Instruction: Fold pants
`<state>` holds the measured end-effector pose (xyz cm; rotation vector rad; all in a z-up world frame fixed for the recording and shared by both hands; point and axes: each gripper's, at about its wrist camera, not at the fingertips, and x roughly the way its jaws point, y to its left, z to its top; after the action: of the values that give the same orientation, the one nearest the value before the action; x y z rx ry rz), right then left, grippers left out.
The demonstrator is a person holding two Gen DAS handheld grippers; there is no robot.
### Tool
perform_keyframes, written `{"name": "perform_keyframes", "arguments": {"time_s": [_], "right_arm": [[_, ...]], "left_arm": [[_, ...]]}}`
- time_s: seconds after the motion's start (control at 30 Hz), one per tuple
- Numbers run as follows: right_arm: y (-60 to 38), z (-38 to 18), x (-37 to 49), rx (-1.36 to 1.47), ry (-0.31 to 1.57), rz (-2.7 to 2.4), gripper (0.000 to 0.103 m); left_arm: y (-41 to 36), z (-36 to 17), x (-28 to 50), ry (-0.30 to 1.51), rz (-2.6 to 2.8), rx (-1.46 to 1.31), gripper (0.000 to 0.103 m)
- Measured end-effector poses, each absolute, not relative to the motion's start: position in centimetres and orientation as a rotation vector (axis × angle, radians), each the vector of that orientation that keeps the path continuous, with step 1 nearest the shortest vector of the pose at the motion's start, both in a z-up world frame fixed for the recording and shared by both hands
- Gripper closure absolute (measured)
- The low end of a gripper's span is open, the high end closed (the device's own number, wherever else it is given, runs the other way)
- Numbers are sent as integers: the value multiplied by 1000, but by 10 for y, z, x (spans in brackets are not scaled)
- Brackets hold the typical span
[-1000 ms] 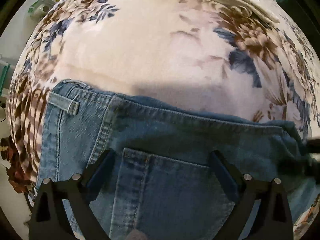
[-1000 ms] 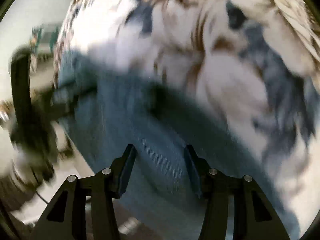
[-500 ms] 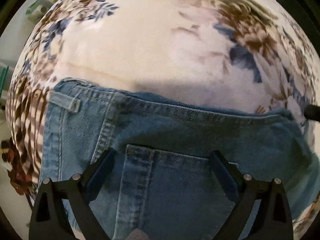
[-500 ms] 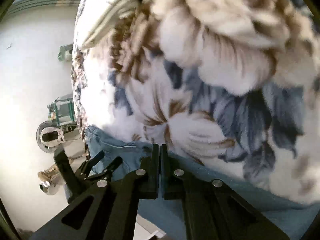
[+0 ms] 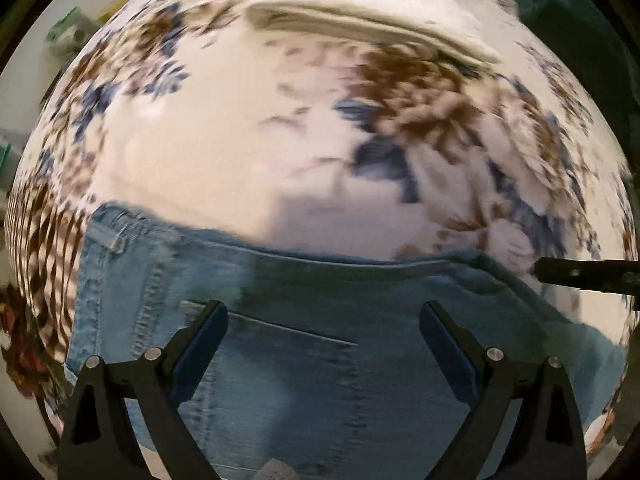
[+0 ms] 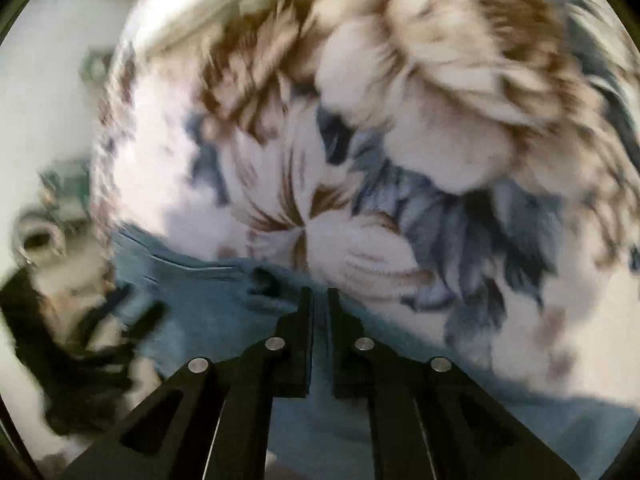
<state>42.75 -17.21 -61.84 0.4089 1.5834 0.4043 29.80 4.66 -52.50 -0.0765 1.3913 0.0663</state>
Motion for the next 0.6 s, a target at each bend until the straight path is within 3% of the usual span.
{"name": "perform_keyframes", "arguments": {"time_s": [0.1, 0.37, 0.6], "right_arm": [[-217, -595, 385, 401, 1516, 277, 43], [-371, -601, 229, 776, 1417, -244, 42], [-542, -617, 60, 1138, 1166, -698, 42]], "left_arm": [[22, -523, 289, 1392, 20, -31, 5], [-54, -526, 263, 1465, -78, 7, 5], [-175, -533, 240, 1473, -189, 87, 5]]}}
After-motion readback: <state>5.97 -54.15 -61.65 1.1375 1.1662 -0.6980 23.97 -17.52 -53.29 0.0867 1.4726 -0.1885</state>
